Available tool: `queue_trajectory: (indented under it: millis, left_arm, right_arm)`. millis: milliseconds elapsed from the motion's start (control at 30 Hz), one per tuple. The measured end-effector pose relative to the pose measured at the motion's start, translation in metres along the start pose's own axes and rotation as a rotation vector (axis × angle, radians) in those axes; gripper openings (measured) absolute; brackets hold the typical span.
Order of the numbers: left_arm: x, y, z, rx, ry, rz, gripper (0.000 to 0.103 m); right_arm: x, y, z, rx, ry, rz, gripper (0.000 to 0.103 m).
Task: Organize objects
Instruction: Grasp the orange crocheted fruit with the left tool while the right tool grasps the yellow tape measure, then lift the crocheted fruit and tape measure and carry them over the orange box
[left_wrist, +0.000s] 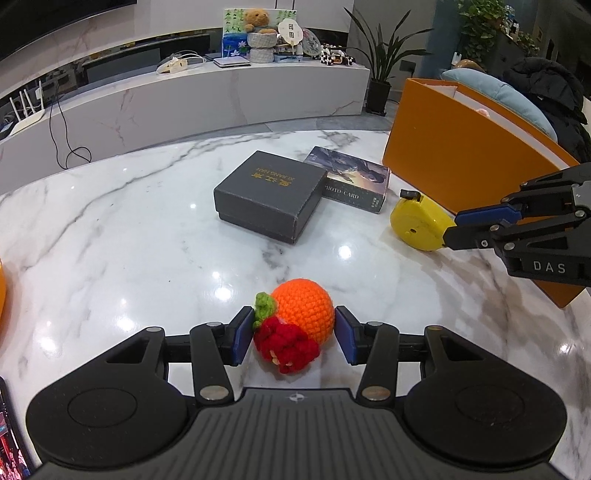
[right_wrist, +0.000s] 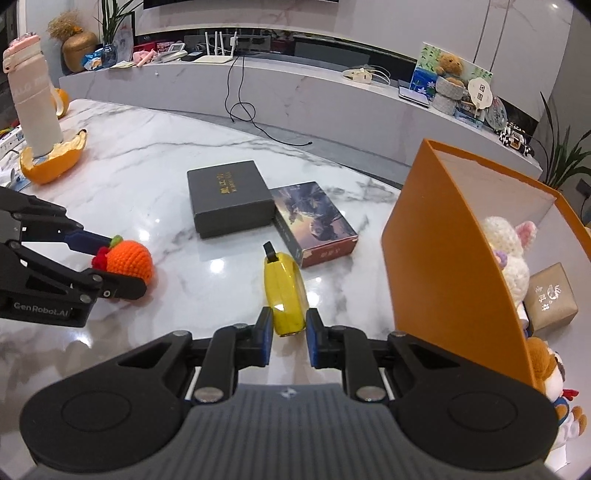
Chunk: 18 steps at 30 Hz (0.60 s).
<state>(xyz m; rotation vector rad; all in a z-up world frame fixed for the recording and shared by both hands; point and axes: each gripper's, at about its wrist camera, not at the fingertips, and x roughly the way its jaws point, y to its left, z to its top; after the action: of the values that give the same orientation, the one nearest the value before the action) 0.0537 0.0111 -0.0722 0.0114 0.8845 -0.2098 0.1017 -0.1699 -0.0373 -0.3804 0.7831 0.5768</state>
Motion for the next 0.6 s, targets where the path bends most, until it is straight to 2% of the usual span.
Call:
queue_trajectory:
  millis: [100, 333, 400, 433, 500, 533, 567, 600]
  left_arm:
    - [0.000, 0.000, 0.000, 0.000, -0.001, 0.000, 0.055]
    - [0.000, 0.000, 0.001, -0.002, 0.001, -0.002, 0.055]
    - [0.000, 0.001, 0.000, -0.001, 0.001, -0.002, 0.055]
    - [0.000, 0.001, 0.000, -0.001, 0.001, -0.002, 0.055]
    - [0.000, 0.001, 0.000, 0.000, 0.001, -0.002, 0.055]
    - [0.001, 0.001, 0.000, 0.001, 0.001, -0.001, 0.055]
    - [0.001, 0.001, 0.001, 0.001, 0.001, -0.001, 0.055]
    - [0.001, 0.001, 0.001, 0.000, 0.002, -0.003, 0.055]
  right_arm:
    - [0.000, -0.004, 0.001, 0.022, 0.010, -0.006, 0.018]
    - [0.003, -0.026, 0.004, 0.167, 0.059, 0.050, 0.011]
    - [0.001, -0.029, 0.005, 0.184, 0.060, 0.057, 0.011]
    - [0.001, -0.029, 0.005, 0.181, 0.057, 0.051, 0.014]
    - [0.002, -0.028, 0.004, 0.179, 0.043, 0.032, 0.031]
    - [0.004, -0.028, 0.003, 0.180, 0.032, 0.026, 0.048]
    - [0.005, -0.028, 0.003, 0.180, 0.016, 0.022, 0.058]
    - [0.008, -0.028, 0.003, 0.175, 0.010, 0.016, 0.059]
